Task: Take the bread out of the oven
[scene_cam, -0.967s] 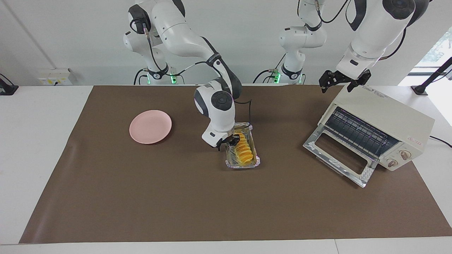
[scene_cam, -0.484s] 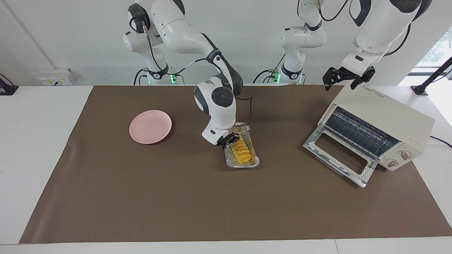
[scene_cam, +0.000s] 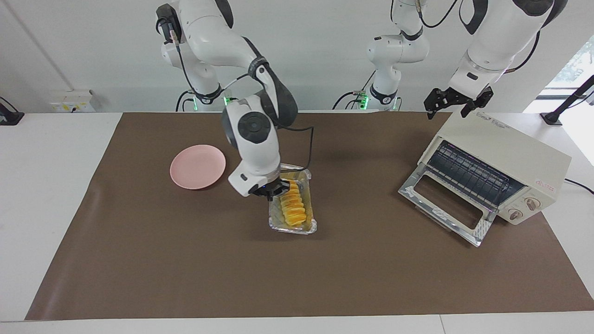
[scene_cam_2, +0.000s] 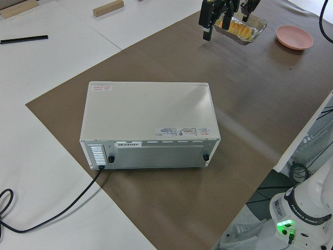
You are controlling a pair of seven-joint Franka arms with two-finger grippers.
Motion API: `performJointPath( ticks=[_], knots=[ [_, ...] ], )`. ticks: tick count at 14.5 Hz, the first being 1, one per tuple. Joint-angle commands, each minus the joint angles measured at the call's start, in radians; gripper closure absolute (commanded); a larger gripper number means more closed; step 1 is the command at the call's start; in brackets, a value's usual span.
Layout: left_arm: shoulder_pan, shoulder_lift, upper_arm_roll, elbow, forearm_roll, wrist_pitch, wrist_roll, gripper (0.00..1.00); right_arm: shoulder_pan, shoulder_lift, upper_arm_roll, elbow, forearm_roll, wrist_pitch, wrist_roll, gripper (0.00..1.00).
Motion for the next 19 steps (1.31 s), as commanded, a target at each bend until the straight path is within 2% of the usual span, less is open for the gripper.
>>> performJointPath(
  ticks=[1, 5, 8, 12, 13, 14, 15, 17, 19],
  knots=[
    [0.015, -0.035, -0.003, -0.038, -0.019, 0.008, 0.004, 0.00, -0.112, 0.001, 0.014, -0.001, 0.020, 0.011, -0.155, 1.00],
    [0.015, -0.035, -0.003, -0.039, -0.019, 0.008, 0.004, 0.00, -0.230, -0.021, 0.008, -0.160, 0.012, 0.198, -0.334, 1.00],
    [0.015, -0.035, -0.003, -0.039, -0.019, 0.008, 0.004, 0.00, -0.319, 0.017, 0.010, -0.159, 0.019, 0.242, -0.417, 1.00],
    [0.015, -0.035, -0.003, -0.039, -0.019, 0.008, 0.004, 0.00, -0.325, 0.018, 0.008, -0.220, 0.019, 0.324, -0.419, 1.00],
    [0.015, -0.035, -0.003, -0.039, -0.019, 0.008, 0.004, 0.00, -0.329, 0.018, 0.007, -0.220, 0.016, 0.328, -0.421, 0.84],
    [0.015, -0.035, -0.003, -0.038, -0.019, 0.008, 0.004, 0.00, -0.330, 0.016, 0.007, -0.220, 0.009, 0.325, -0.425, 0.20],
    [0.015, -0.035, -0.003, -0.038, -0.019, 0.008, 0.004, 0.00, -0.330, 0.015, 0.007, -0.219, 0.008, 0.314, -0.434, 0.00],
    [0.015, -0.035, -0.003, -0.039, -0.019, 0.008, 0.004, 0.00, -0.330, 0.007, 0.005, -0.209, -0.012, 0.273, -0.447, 0.00],
    [0.014, -0.035, -0.003, -0.038, -0.019, 0.008, 0.004, 0.00, -0.315, -0.011, 0.005, -0.188, -0.085, 0.204, -0.442, 0.00]
  ],
)
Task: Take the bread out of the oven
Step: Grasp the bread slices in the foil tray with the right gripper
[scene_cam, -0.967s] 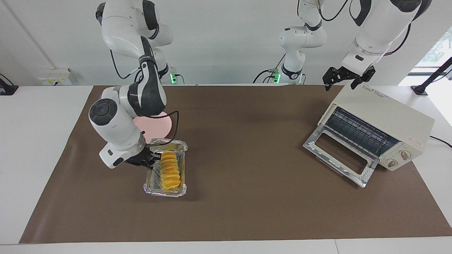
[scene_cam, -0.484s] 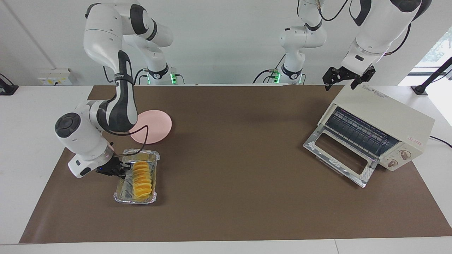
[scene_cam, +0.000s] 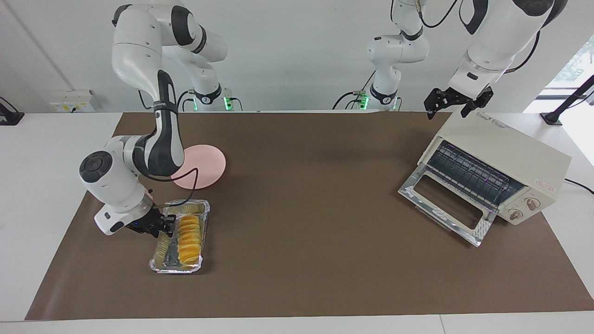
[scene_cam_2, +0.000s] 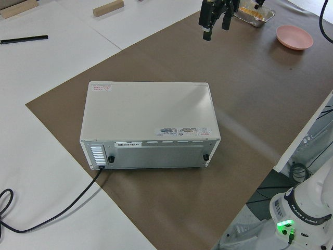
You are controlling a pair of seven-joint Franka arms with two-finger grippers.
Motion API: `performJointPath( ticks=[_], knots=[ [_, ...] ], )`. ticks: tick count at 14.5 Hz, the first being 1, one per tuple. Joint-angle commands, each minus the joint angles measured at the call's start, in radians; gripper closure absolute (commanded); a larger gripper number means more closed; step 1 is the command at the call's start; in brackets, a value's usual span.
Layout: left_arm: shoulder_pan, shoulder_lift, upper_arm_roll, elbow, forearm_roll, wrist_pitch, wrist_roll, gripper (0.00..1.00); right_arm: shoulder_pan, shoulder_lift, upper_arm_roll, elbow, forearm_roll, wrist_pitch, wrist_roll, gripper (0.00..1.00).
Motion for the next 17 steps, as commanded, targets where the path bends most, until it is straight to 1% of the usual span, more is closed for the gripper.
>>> performJointPath(
  ticks=[1, 4, 10, 13, 17],
  knots=[
    [0.015, -0.035, -0.004, -0.039, -0.019, 0.008, 0.004, 0.00, 0.009, -0.037, 0.005, 0.015, -0.058, -0.064, -0.016, 0.00],
    [0.015, -0.035, -0.004, -0.038, -0.019, 0.008, 0.004, 0.00, 0.052, -0.030, 0.005, 0.035, -0.094, -0.070, 0.021, 0.00],
    [0.015, -0.035, -0.004, -0.038, -0.019, 0.008, 0.004, 0.00, 0.123, 0.004, 0.005, 0.035, -0.127, -0.032, 0.138, 0.00],
    [0.015, -0.035, -0.004, -0.038, -0.019, 0.008, 0.003, 0.00, 0.118, 0.015, 0.005, 0.026, -0.150, 0.014, 0.144, 0.00],
    [0.015, -0.035, -0.004, -0.039, -0.019, 0.008, 0.004, 0.00, 0.117, 0.030, 0.005, 0.015, -0.150, 0.039, 0.145, 0.00]
  ],
)
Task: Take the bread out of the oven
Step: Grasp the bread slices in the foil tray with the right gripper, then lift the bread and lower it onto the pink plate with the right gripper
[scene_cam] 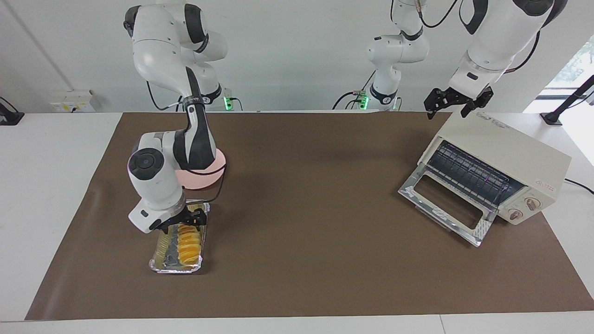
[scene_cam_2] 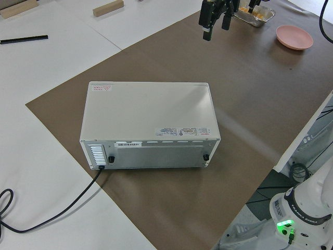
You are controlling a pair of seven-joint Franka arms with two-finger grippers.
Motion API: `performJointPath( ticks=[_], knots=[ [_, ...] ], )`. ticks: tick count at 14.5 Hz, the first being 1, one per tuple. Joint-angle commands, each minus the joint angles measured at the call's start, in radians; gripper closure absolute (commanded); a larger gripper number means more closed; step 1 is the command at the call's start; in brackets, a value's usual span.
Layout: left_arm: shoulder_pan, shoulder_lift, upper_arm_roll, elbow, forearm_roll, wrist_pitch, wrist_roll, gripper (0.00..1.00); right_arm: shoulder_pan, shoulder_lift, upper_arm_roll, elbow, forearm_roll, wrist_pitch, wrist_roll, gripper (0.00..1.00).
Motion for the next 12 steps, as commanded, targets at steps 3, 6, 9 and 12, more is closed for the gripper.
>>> performJointPath(
  ticks=[3, 6, 9, 12],
  knots=[
    [0.015, -0.035, -0.004, -0.038, -0.019, 0.008, 0.004, 0.00, -0.008, 0.007, 0.009, -0.039, -0.019, 0.080, 0.021, 0.03],
    [0.015, -0.035, -0.004, -0.039, -0.019, 0.008, 0.004, 0.00, -0.012, 0.010, 0.009, -0.042, -0.004, 0.088, 0.021, 0.26],
    [0.014, -0.035, -0.004, -0.038, -0.019, 0.008, 0.004, 0.00, -0.012, 0.010, 0.011, -0.043, 0.001, 0.078, 0.063, 1.00],
    [0.015, -0.035, -0.004, -0.038, -0.019, 0.008, 0.004, 0.00, -0.011, 0.007, 0.012, -0.036, 0.007, 0.058, 0.089, 1.00]
  ],
)
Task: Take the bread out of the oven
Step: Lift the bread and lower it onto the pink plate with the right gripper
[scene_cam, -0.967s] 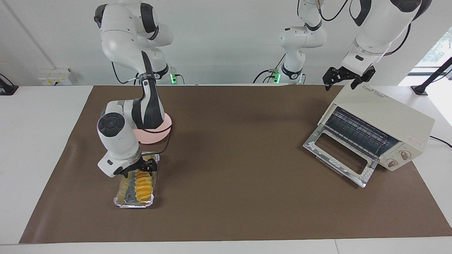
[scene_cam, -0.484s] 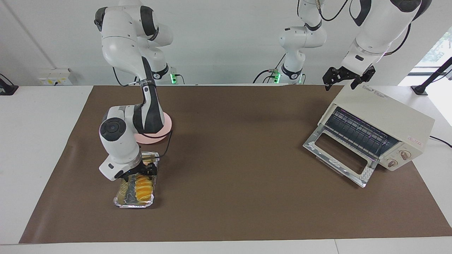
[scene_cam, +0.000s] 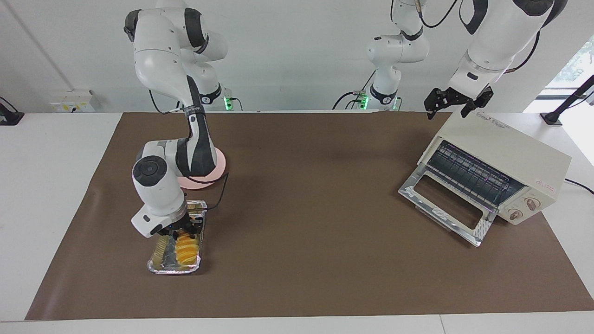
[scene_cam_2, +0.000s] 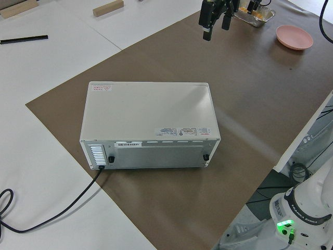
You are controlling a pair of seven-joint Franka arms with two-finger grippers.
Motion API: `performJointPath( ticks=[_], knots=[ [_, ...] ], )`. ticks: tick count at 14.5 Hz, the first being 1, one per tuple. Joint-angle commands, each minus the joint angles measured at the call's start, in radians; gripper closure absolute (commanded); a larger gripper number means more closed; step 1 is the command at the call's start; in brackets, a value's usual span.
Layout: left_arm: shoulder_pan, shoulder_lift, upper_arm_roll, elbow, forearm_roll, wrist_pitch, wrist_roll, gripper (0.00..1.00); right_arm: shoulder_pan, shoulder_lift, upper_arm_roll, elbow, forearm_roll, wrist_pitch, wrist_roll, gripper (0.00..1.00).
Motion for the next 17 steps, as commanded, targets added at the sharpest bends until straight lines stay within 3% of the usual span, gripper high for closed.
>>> performJointPath(
  ticks=[1, 12, 15, 17],
  knots=[
    [0.015, -0.035, -0.004, -0.038, -0.019, 0.008, 0.004, 0.00, -0.011, -0.007, 0.009, -0.004, 0.009, -0.013, 0.022, 1.00],
    [0.014, -0.035, -0.004, -0.038, -0.019, 0.008, 0.004, 0.00, 0.001, -0.070, 0.009, 0.085, -0.001, -0.216, 0.015, 1.00],
    [0.015, -0.035, -0.004, -0.038, -0.019, 0.008, 0.004, 0.00, 0.004, -0.166, 0.012, 0.063, 0.009, -0.335, 0.026, 1.00],
    [0.015, -0.035, -0.004, -0.039, -0.019, 0.008, 0.004, 0.00, -0.002, -0.278, 0.012, -0.034, 0.041, -0.381, 0.038, 1.00]
  ],
)
